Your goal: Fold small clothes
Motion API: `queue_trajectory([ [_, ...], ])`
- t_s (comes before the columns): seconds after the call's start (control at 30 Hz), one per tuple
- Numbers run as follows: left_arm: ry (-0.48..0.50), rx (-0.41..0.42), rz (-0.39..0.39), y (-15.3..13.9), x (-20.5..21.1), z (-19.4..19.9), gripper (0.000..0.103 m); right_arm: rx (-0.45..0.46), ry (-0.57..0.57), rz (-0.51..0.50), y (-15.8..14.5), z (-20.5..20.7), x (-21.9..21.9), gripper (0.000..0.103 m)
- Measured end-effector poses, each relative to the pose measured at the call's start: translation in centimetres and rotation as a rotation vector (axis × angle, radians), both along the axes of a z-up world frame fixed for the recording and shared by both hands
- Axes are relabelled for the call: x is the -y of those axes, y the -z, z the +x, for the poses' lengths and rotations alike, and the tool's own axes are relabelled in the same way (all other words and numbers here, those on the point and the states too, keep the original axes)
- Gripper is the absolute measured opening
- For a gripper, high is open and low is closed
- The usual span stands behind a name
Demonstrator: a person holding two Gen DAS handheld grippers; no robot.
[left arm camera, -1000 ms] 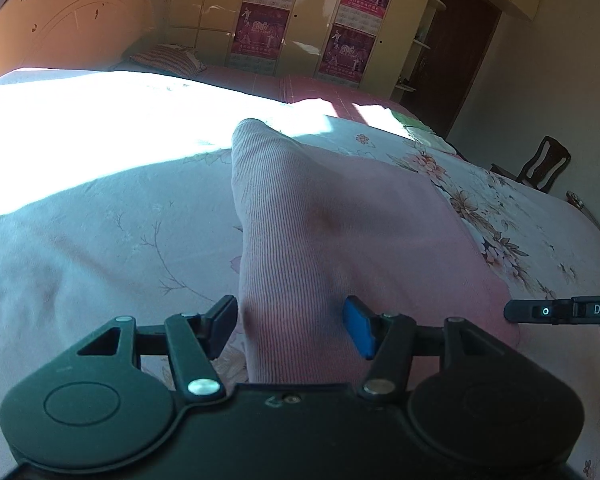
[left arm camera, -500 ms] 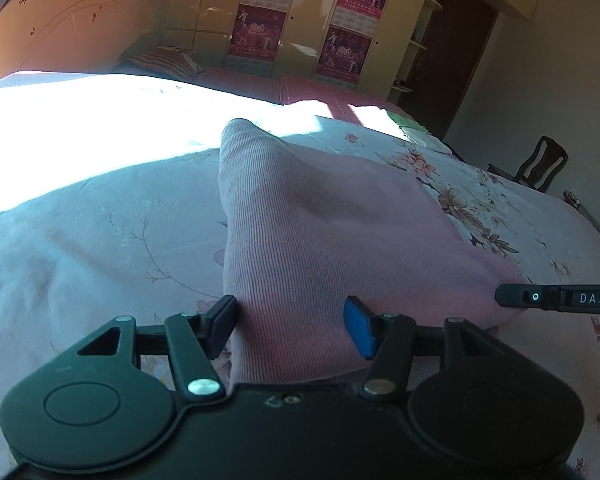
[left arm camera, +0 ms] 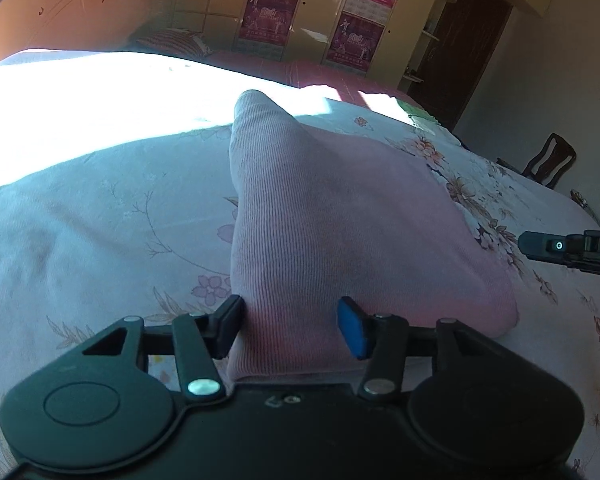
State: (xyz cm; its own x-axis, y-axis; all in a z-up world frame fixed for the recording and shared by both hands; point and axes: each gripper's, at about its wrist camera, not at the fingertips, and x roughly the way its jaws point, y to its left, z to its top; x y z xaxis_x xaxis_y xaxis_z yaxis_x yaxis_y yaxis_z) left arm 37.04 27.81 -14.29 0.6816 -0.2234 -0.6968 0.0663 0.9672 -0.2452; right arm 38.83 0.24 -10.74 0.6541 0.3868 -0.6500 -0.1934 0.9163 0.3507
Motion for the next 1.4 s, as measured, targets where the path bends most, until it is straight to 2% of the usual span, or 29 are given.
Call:
queue_trajectory([
  [0.1,0.003,0.035,-0.013,-0.8,0.7,0.6,0.050,0.001,-0.058,-0.034,0.3,1.1,-2.7,0.021],
  [0.23,0.006,-0.008,0.020,0.9,1.1,2.4,0.050,-0.062,-0.054,-0.162,4.4,2.3,-4.3,0.021],
  [0.3,0.022,-0.001,0.050,1.1,1.6,2.4,0.051,-0.057,-0.052,-0.167,5.8,2.4,-4.1,0.019],
  [0.4,0.022,-0.007,0.055,0.6,1.8,2.1,0.052,-0.047,-0.056,-0.202,5.7,2.4,-4.4,0.018],
  [0.57,0.013,-0.022,0.066,-0.1,1.8,1.8,0.057,0.000,-0.061,-0.180,3.5,0.4,-5.1,0.019],
  [0.67,0.016,-0.030,0.101,0.5,2.2,1.9,0.057,-0.067,-0.049,-0.265,5.4,0.5,-5.5,0.019],
  [0.77,0.023,-0.027,0.114,0.1,2.4,1.8,0.059,-0.065,-0.024,-0.180,4.5,-0.3,-4.6,0.019],
  [0.87,0.022,-0.028,0.114,-0.6,2.4,1.6,0.068,-0.057,0.000,-0.125,3.0,-1.3,-4.1,0.021],
  [0.9,0.021,-0.026,0.113,-0.8,2.4,1.5,0.075,-0.058,0.009,-0.109,2.5,-1.6,-4.0,0.027],
  [0.93,0.020,-0.023,0.115,-1.1,2.5,1.4,0.080,-0.054,0.021,-0.096,2.2,-2.0,-3.9,0.046],
  [1.0,0.030,-0.014,0.126,-1.8,2.7,1.0,0.083,-0.045,0.036,-0.071,1.6,-2.7,-3.8,0.067],
  [1.13,0.018,-0.021,0.158,-3.3,3.3,0.0,0.093,-0.047,0.035,-0.024,0.2,-4.3,-3.8,0.067],
  [1.27,-0.033,-0.055,0.247,-4.6,4.0,-1.3,0.094,-0.040,0.026,0.002,-1.1,-6.0,-3.3,0.067],
  [1.33,-0.026,-0.030,0.266,-5.7,4.2,-2.6,0.094,-0.033,0.012,0.006,-1.9,-7.1,-3.0,0.067],
  [1.4,-0.005,0.022,0.252,-7.4,4.5,-4.8,0.094,-0.031,-0.004,0.019,-2.6,-8.2,-2.4,0.068],
])
